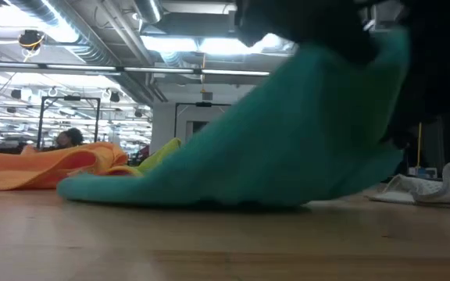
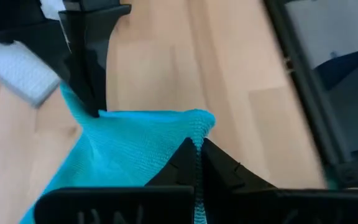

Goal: Fold microfiber towels
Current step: Fold the blue towel

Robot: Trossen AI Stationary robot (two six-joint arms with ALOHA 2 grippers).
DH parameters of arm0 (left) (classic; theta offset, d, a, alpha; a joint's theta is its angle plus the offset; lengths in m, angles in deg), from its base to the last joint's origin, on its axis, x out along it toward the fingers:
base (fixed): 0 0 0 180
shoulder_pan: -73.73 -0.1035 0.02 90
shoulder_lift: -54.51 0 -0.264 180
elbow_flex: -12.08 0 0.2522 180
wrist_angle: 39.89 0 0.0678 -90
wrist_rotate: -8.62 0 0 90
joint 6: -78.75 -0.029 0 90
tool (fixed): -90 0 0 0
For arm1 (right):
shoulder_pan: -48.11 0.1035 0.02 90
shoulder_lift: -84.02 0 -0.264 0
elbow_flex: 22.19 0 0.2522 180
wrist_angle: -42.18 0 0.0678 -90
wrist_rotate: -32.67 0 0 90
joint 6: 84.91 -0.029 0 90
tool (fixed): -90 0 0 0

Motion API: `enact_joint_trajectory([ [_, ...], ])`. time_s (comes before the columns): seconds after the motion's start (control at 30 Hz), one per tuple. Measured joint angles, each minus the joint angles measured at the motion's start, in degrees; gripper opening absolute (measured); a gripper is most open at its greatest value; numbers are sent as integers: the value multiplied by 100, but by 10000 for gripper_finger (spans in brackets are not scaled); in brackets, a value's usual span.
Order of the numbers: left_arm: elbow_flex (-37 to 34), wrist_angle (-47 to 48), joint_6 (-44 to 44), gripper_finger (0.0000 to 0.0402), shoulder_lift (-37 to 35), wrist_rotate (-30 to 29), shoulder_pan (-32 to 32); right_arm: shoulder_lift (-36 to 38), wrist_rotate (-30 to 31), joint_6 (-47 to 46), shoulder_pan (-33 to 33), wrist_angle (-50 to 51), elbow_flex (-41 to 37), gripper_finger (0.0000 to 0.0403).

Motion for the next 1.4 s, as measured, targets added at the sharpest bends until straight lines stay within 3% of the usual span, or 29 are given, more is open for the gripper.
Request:
enact_joint_trajectory([
  [0.17, 175, -278, -262, 0, 0, -64, 146, 0, -74, -276, 409, 649, 426, 1],
  [0.33, 225, -380, -446, 0, -4, -57, 270, 11, 20, -84, 641, 578, 597, 0],
  [0.6, 231, 201, -322, 0, -64, -116, 302, 11, 208, 632, 327, 231, 606, 0],
  [0.8, 233, 455, 102, 0, -68, -1433, 478, 11, -265, 1105, -132, -218, 606, 0],
  [1.03, 232, 1474, 1613, 0, -68, -2156, 765, -33, -591, 1325, -441, -443, 612, 0],
  [1.2, 231, 2421, 3113, 0, -61, -2339, 864, -114, -687, 1432, -593, -852, 620, 0],
  [1.4, 222, 2956, 4174, 0, -57, -2287, 873, -611, -940, 1711, -845, -1549, 625, 0],
])
